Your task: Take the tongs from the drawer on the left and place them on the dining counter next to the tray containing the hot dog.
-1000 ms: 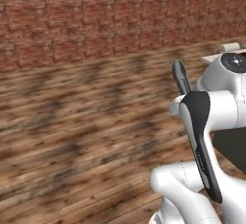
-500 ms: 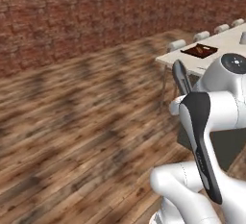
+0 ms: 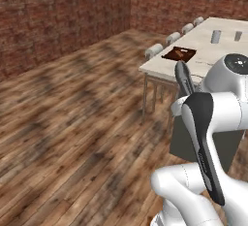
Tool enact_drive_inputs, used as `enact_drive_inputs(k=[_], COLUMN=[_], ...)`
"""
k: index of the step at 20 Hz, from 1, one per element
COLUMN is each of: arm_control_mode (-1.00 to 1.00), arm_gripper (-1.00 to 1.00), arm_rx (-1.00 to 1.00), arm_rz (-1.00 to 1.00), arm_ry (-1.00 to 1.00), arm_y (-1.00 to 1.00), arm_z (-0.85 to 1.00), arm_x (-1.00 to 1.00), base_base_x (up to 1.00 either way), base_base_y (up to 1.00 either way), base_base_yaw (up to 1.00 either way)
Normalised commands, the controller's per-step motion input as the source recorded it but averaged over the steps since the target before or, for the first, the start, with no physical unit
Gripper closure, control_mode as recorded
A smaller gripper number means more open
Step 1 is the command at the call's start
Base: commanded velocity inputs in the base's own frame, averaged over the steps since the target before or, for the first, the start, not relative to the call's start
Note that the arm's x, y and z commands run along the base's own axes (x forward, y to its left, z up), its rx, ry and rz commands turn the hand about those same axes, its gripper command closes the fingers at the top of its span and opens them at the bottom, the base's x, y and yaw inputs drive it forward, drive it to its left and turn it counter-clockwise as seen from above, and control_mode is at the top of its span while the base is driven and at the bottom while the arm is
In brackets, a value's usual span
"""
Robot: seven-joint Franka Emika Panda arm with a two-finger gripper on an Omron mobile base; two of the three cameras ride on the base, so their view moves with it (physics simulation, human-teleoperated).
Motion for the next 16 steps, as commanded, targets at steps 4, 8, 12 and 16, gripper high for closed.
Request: enact_drive_inputs(k=[4, 8, 12, 16], arm_control_mode=[1.00, 1.00, 1.00, 1.00], arm_gripper=[1.00, 1.00, 1.00, 1.00], arm_rx=[0.00, 0.00, 0.00, 0.00], arm_rz=[0.00, 0.00, 0.00, 0.00], arm_ry=[0.00, 0.00, 0.00, 0.00], arm_y=[0.00, 0.00, 0.00, 0.00], arm_z=[0.00, 0.00, 0.00, 0.00], arm_x=[0.00, 0.00, 0.00, 0.00], base_base_x=[0.87, 0.93, 0.99, 0.85], base_base_y=[0.89, 0.91, 0.86, 0.93], base_base_yaw=[-0.39, -0.39, -0.43, -0.47])
